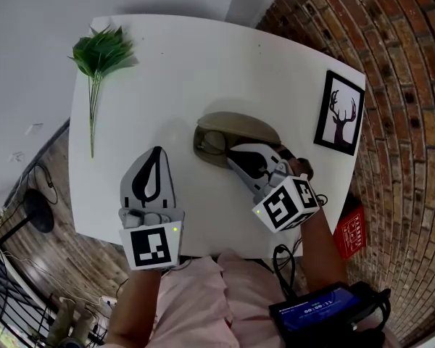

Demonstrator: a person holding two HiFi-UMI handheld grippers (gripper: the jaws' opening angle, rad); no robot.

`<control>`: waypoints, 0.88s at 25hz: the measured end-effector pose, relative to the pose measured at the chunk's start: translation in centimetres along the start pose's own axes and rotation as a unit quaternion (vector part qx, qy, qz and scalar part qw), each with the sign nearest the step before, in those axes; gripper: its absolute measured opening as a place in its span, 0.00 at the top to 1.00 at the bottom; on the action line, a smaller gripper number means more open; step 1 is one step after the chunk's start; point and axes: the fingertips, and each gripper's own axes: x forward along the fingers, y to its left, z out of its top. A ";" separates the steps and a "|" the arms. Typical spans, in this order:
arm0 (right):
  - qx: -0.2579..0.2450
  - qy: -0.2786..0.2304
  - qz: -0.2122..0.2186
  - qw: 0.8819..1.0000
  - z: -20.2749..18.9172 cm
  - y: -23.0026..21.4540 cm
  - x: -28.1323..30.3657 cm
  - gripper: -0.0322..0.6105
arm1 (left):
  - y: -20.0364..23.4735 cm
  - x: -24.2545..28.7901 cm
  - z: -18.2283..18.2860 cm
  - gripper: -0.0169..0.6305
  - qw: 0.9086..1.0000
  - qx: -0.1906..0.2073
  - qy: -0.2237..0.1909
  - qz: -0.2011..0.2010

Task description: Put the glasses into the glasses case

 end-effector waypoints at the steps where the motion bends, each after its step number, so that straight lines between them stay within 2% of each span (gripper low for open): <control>1: 0.001 0.000 0.000 1.000 0.0 0.0 0.0 0.91 | 0.0 0.0 0.0 0.96 1.000 0.000 0.001 0.000; 5: 0.002 0.006 0.005 1.000 0.1 0.1 0.1 0.89 | 0.0 0.1 0.0 0.96 1.000 0.000 -0.001 0.000; 13: 0.004 -0.004 -0.016 1.000 1.2 -0.2 -0.4 0.74 | -0.2 -0.1 0.1 0.96 1.000 0.003 -0.002 -0.001; 22: 0.001 -0.017 -0.049 0.999 1.7 -0.7 -2.0 0.73 | -1.0 -0.6 0.6 0.96 1.000 0.005 -0.008 -0.004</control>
